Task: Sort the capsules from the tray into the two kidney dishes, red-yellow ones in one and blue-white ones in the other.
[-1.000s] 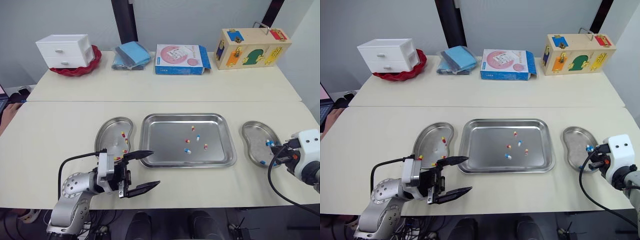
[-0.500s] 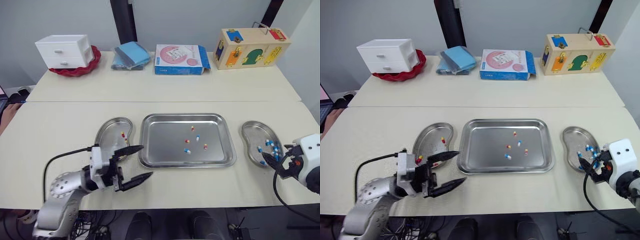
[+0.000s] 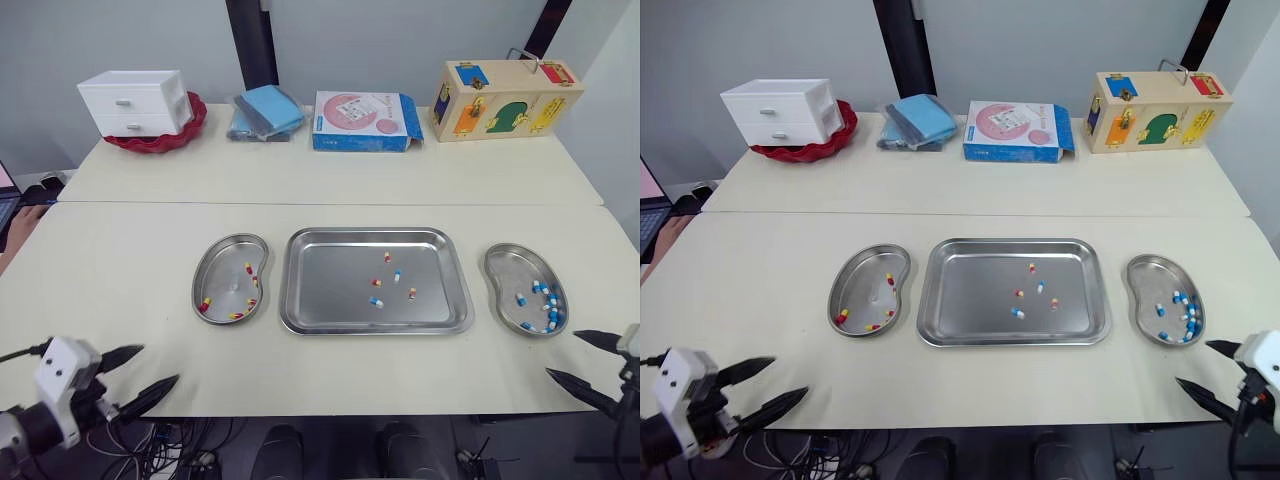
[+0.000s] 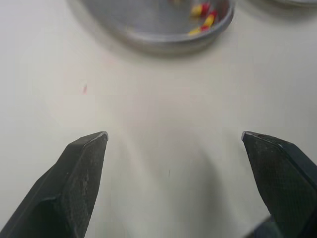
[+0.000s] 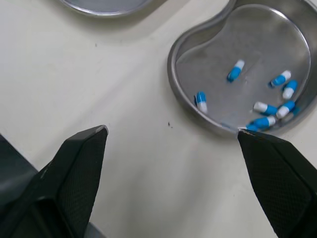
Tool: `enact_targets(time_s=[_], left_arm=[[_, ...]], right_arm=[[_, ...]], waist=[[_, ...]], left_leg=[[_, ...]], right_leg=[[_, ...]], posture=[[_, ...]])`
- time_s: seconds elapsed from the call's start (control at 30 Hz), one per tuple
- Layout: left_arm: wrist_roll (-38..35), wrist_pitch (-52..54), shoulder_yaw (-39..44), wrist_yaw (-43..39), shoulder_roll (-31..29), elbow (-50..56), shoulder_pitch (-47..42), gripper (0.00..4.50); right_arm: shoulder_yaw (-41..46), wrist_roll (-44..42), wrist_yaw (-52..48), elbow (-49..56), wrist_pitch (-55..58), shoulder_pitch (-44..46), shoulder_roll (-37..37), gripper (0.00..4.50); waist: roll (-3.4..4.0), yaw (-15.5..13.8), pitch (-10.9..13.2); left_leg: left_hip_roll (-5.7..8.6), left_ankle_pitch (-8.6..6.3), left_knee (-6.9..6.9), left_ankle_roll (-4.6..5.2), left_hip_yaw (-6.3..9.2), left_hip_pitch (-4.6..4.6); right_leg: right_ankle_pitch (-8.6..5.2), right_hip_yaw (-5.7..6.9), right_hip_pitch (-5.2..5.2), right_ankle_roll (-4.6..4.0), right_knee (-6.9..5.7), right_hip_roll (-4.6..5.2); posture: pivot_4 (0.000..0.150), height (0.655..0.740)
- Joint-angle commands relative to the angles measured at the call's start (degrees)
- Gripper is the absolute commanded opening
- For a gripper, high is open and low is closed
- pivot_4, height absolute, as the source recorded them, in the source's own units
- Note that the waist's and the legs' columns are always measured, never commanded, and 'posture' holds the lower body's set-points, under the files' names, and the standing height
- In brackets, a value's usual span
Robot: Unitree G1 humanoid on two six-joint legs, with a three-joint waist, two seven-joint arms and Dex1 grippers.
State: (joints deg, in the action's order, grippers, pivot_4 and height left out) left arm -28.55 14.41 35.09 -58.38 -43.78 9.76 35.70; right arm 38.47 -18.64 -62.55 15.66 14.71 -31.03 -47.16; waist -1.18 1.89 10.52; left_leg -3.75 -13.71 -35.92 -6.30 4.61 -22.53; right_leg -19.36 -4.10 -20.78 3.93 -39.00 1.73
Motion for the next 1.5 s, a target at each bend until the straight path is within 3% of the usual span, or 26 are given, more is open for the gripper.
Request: enact_targets(time_s=[0.03, 0.2, 0.57, 0.8, 1.0, 1.2, 1.33, 1.5], left_arm=[[1.6, -2.1, 2.9, -1.2, 0.1, -3.3, 2.1, 4.5], [2.4, -4.3, 3.3, -1.2, 1.3, -4.0, 3.1, 4.5], [0.2, -4.3, -1.9, -3.5, 1.4, 7.6, -0.5, 4.5], [-1.9, -3.9, -13.2, -1.4, 4.7, 17.5, -8.9, 4.5], [1.6, -6.2, -25.2, 1.6, 11.3, 15.1, -18.4, 4.5], [3.1, -9.1, -29.3, 2.3, 13.9, 12.7, -20.7, 4.5], [3.0, -10.4, -30.1, 1.4, 13.7, 11.4, -21.0, 4.5], [3.2, -11.0, -31.2, 0.9, 13.2, 11.0, -21.6, 4.5]], right_arm=[[1.7, 0.5, -0.3, -2.1, -3.0, 0.1, -0.8, 4.43], [0.5, 1.5, -1.4, -3.5, -4.9, -0.7, -1.3, 4.43], [0.6, 1.0, -1.2, -2.1, -5.7, -2.8, -0.2, 4.43], [2.6, 0.3, -1.5, 0.0, -6.3, -6.7, 1.3, 4.43], [3.8, 0.0, -2.6, 4.0, -7.3, -12.0, 3.3, 4.43], [3.5, -0.9, -4.4, 11.7, -5.9, -16.4, 3.0, 4.43], [-0.3, -6.4, -2.0, 23.1, 1.7, -13.7, 1.6, 4.43], [-9.6, -11.0, 7.8, 31.6, 15.9, -0.4, -3.0, 4.43]], waist=[[-0.02, 0.0, 0.0], [0.0, 0.0, 0.0], [-0.05, -0.1, 0.0], [-0.04, -0.2, -0.1], [0.06, -0.2, -0.1], [0.11, 0.0, -0.2], [0.12, 0.0, -0.2], [0.05, -0.1, -0.1]], left_leg=[[0.0, 0.0, 0.0, 0.0, 0.0, 0.01], [0.0, 0.0, 0.0, -0.01, -0.01, 0.05], [0.0, -0.01, 0.0, -0.02, -0.01, 0.22], [0.02, -0.01, -0.01, -0.02, 0.0, 0.4], [0.02, -0.01, 0.0, -0.02, -0.01, 0.56], [0.02, -0.01, 0.0, -0.02, 0.0, 0.59], [0.01, -0.01, 0.0, -0.02, 0.01, 0.59], [0.02, 0.0, -0.05, -0.03, 0.02, 0.6]], right_leg=[[0.0, 0.0, 0.0, -0.01, 0.0, 0.0], [0.0, -0.02, 0.06, 0.0, 0.0, 0.0], [-0.01, -0.01, 0.31, 0.02, 0.02, 0.01], [-0.01, -0.03, 0.53, 0.05, 0.05, 0.01], [-0.02, -0.07, 0.66, 0.06, 0.05, -0.01], [-0.02, -0.08, 0.66, 0.06, 0.05, -0.02], [-0.02, -0.08, 0.67, 0.06, 0.04, -0.03], [0.01, -0.08, 0.72, 0.08, 0.04, -0.02]], posture=[[0.15, 0.74], [0.15, 0.74], [0.15, 0.74], [0.15, 0.74], [0.15, 0.74], [0.15, 0.74], [0.15, 0.74], [0.15, 0.74]])
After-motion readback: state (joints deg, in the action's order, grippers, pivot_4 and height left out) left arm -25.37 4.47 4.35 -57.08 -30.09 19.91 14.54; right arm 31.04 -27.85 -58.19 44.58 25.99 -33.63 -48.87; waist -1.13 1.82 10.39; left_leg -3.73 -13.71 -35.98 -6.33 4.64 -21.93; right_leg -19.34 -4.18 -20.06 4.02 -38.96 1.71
